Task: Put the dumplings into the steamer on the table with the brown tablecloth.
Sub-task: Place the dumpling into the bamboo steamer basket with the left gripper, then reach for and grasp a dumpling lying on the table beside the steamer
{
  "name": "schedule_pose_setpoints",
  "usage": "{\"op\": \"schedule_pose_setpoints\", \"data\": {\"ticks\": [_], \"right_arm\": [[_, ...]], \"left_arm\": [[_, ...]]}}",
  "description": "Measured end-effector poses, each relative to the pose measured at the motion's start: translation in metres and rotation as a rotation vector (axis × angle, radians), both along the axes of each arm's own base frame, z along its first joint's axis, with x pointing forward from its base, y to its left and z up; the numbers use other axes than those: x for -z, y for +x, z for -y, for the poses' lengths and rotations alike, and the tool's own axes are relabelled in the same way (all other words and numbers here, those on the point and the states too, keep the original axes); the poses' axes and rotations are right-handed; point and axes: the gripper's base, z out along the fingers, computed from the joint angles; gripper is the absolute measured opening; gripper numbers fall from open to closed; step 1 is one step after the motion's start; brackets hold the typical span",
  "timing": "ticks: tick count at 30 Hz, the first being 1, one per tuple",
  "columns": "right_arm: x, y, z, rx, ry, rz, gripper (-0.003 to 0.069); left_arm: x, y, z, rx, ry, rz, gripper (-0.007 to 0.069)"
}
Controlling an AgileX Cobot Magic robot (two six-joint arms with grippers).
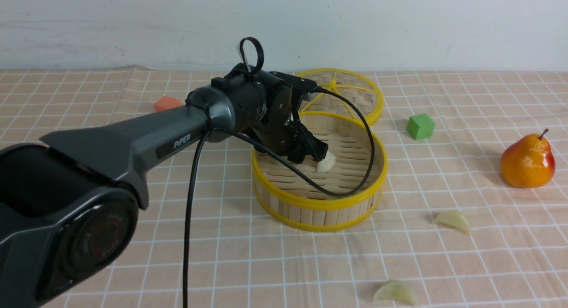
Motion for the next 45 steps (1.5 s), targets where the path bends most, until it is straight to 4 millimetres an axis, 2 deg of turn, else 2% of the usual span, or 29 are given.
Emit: {"op": "schedule_pose_setpoints", "data": {"ticks": [3, 6, 10, 11, 12, 13, 15, 18, 21, 26, 28, 29, 30, 31, 33, 34, 35, 37, 38, 39, 41, 42, 43, 45], "right_arm": [[0.004, 0.007, -0.004, 0.0, -0.02, -0.036, 0.0121], [0.004, 0.017, -0.01, -0.001, -0.045, -0.081, 0.0123], [0.001, 0.035, -0.018, 0.002, -0.075, -0.113, 0.0123], [0.002, 0.049, -0.025, 0.005, -0.106, -0.137, 0.0123], [0.001, 0.049, -0.025, 0.005, -0.105, -0.134, 0.0123], [0.004, 0.066, -0.034, 0.005, -0.124, -0.161, 0.0123], [0.009, 0.086, -0.045, -0.012, -0.141, -0.188, 0.0123], [0.021, 0.112, -0.065, -0.066, -0.144, -0.247, 0.0123], [0.039, 0.135, -0.084, -0.183, -0.18, -0.308, 0.0123], [0.078, 0.167, -0.105, -0.351, -0.286, -0.409, 0.0127], [0.096, 0.178, -0.11, -0.374, -0.326, -0.448, 0.0145], [0.104, 0.183, -0.111, -0.379, -0.352, -0.461, 0.0165], [0.108, 0.185, -0.111, -0.379, -0.358, -0.467, 0.0175], [0.122, 0.192, -0.112, -0.382, -0.399, -0.479, 0.0232], [0.136, 0.199, -0.114, -0.383, -0.425, -0.486, 0.0331], [0.136, 0.199, -0.114, -0.383, -0.427, -0.485, 0.0331], [0.147, 0.204, -0.116, -0.381, -0.433, -0.484, 0.0407], [0.157, 0.211, -0.119, -0.376, -0.432, -0.463, 0.0514], [0.159, 0.212, -0.12, -0.376, -0.432, -0.46, 0.0531], [0.166, 0.216, -0.122, -0.375, -0.433, -0.45, 0.0581], [0.174, 0.22, -0.123, -0.376, -0.437, -0.447, 0.0599], [0.175, 0.22, -0.123, -0.377, -0.438, -0.449, 0.0598], [0.178, 0.221, -0.123, -0.38, -0.444, -0.453, 0.0589], [0.188, 0.221, -0.123, -0.391, -0.461, -0.485, 0.049]], "left_arm": [[-0.007, -0.002, -0.002, -0.001, 0.009, 0.0, 0.0449], [-0.03, -0.009, -0.006, -0.007, 0.011, 0.0, 0.0533], [-0.083, -0.025, -0.017, -0.018, -0.008, 0.033, 0.0576], [-0.114, -0.038, -0.025, -0.024, -0.021, 0.051, 0.0571], [-0.118, -0.04, -0.026, -0.025, -0.025, 0.054, 0.0571], [-0.154, -0.057, -0.036, -0.031, -0.043, 0.084, 0.0547], [-0.183, -0.076, -0.047, -0.039, -0.049, 0.093, 0.0501], [-0.227, -0.111, -0.069, -0.053, -0.055, 0.099, 0.0379], [-0.262, -0.146, -0.09, -0.059, -0.065, 0.116, 0.0222], [-0.304, -0.192, -0.116, -0.06, -0.12, 0.187, 0.0008], [-0.318, -0.21, -0.126, -0.055, -0.154, 0.221, -0.0014], [-0.322, -0.222, -0.131, -0.05, -0.171, 0.229, -0.0014], [-0.324, -0.224, -0.132, -0.049, -0.175, 0.234, -0.0014], [-0.322, -0.238, -0.139, -0.041, -0.186, 0.223, -0.0014], [-0.315, -0.252, -0.145, -0.034, -0.191, 0.199, -0.0014], [-0.314, -0.254, -0.146, -0.034, -0.19, 0.196, -0.0014], [-0.308, -0.264, -0.151, -0.029, -0.19, 0.179, -0.0014], [-0.287, -0.277, -0.158, -0.022, -0.164, 0.125, -0.0014], [-0.289, -0.279, -0.159, -0.022, -0.167, 0.131, -0.0014], [-0.274, -0.288, -0.164, -0.022, -0.148, 0.099, -0.0014], [-0.254, -0.299, -0.17, -0.022, -0.122, 0.053, -0.0014], [-0.253, -0.301, -0.172, -0.021, -0.124, 0.055, -0.0014], [-0.244, -0.305, -0.174, -0.022, -0.112, 0.035, -0.0014], [-0.228, -0.319, -0.182, -0.023, -0.096, 0.008, -0.0014]]}}
